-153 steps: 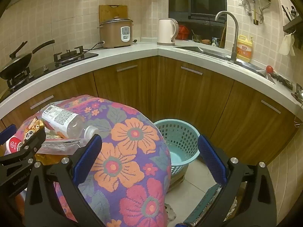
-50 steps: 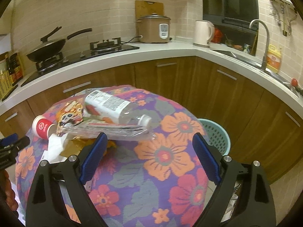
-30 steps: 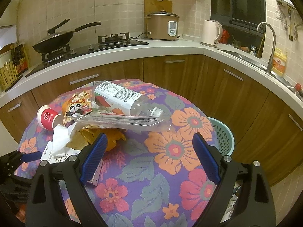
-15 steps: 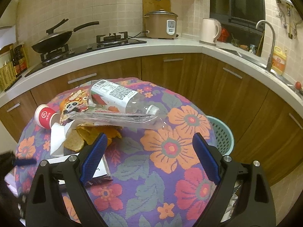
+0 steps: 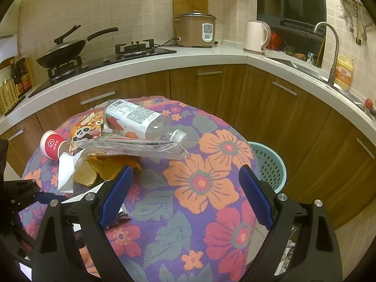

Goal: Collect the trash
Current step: 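Grasp the white milk carton with the left tool, then lift the milk carton with the left tool while the right tool grasps the white tissue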

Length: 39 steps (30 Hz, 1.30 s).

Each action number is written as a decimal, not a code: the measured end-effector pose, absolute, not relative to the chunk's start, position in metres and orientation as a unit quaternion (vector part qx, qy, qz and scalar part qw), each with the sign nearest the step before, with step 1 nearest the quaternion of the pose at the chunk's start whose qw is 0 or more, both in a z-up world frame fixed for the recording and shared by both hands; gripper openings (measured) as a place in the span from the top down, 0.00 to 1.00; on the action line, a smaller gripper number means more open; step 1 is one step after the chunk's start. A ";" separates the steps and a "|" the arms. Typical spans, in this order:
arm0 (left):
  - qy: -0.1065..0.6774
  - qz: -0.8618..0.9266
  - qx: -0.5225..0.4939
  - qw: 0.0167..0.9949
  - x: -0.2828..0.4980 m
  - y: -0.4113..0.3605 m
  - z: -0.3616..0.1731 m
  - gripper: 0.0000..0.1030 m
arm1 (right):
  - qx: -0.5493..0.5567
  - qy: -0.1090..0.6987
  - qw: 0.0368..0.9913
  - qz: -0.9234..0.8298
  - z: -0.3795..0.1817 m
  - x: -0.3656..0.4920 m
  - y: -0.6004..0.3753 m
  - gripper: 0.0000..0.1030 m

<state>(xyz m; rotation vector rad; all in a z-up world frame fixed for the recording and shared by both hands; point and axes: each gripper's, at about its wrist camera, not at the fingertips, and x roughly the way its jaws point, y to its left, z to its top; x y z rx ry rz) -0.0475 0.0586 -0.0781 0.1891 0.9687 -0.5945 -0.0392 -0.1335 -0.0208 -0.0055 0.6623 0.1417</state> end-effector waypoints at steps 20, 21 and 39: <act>0.453 -0.167 0.048 0.875 -0.078 0.092 -0.076 0.46 | 0.010 0.371 0.907 0.198 -0.034 -0.040 -0.087 0.37; 0.453 -0.159 0.030 0.877 -0.081 0.103 -0.076 0.46 | 0.013 0.374 0.904 0.205 -0.036 -0.040 -0.082 0.39; 0.407 -0.086 -0.082 0.906 -0.120 0.216 -0.059 0.46 | -0.012 0.400 0.889 0.221 -0.047 -0.020 0.013 0.47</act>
